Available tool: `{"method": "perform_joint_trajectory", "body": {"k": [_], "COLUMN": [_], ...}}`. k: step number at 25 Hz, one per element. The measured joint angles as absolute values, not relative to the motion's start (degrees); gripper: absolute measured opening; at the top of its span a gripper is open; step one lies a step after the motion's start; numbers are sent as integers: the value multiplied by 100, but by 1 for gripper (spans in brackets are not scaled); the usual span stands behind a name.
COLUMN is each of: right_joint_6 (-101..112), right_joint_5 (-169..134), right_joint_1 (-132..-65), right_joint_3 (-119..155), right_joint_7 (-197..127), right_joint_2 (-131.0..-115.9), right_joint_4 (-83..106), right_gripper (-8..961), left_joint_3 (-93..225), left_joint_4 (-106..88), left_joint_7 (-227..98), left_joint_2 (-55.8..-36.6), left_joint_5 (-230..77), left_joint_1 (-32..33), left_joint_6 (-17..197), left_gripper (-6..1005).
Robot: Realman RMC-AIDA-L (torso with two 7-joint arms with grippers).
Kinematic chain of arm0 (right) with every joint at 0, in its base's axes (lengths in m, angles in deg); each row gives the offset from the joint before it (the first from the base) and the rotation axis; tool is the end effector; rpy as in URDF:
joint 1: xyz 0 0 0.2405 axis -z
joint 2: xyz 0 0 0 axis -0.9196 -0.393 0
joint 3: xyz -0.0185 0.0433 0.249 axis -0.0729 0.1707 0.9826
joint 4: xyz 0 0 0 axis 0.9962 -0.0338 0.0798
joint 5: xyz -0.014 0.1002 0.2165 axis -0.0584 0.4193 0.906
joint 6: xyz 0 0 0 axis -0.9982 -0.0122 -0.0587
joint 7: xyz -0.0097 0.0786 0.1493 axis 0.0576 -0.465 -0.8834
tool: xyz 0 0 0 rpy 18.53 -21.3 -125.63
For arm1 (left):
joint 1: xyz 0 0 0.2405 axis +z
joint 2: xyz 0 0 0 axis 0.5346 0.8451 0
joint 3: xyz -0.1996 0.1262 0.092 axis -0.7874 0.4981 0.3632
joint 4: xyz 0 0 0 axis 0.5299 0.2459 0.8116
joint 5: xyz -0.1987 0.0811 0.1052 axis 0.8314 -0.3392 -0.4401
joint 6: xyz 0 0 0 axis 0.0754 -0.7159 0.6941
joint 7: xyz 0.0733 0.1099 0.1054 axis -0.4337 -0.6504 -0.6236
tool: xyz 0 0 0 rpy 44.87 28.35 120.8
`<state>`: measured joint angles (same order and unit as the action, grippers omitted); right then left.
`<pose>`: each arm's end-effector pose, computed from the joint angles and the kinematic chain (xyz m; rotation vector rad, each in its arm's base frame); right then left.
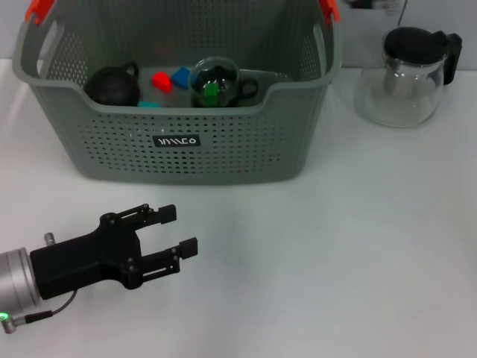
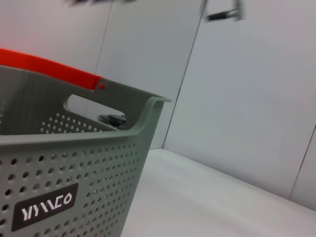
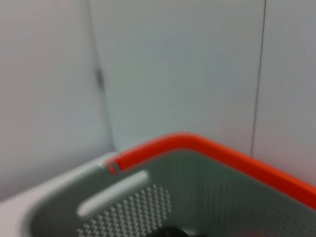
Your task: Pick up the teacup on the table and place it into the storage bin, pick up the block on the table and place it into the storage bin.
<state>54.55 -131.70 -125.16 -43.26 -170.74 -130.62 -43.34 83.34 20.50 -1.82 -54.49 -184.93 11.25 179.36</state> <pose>0.0045 0.4984 -0.0263 -2.5442 0.6160 0.3897 -0.3144 0.2808 -0.0408 -2.5691 -0.6720 -0.9113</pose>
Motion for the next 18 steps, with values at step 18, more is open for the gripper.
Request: {"method": "perform_joint_trajectory", "body": {"k": [18], "right_joint_6": [3982], "right_joint_5": [-13572], "right_joint_1": [-13586], "right_joint_3": [-4298], "right_joint_7": [-16524], "right_joint_2": [-13063], "right_joint_4": [-1815], "right_gripper": [527], "left_joint_3": [8335], "left_joint_4": [2050], "left_joint_7": [-172], "left_joint_2": [-5497], "left_joint_5": [-18494], "left_joint_1": [1018], "left_joint_6": [17929], "left_gripper": [723]}}
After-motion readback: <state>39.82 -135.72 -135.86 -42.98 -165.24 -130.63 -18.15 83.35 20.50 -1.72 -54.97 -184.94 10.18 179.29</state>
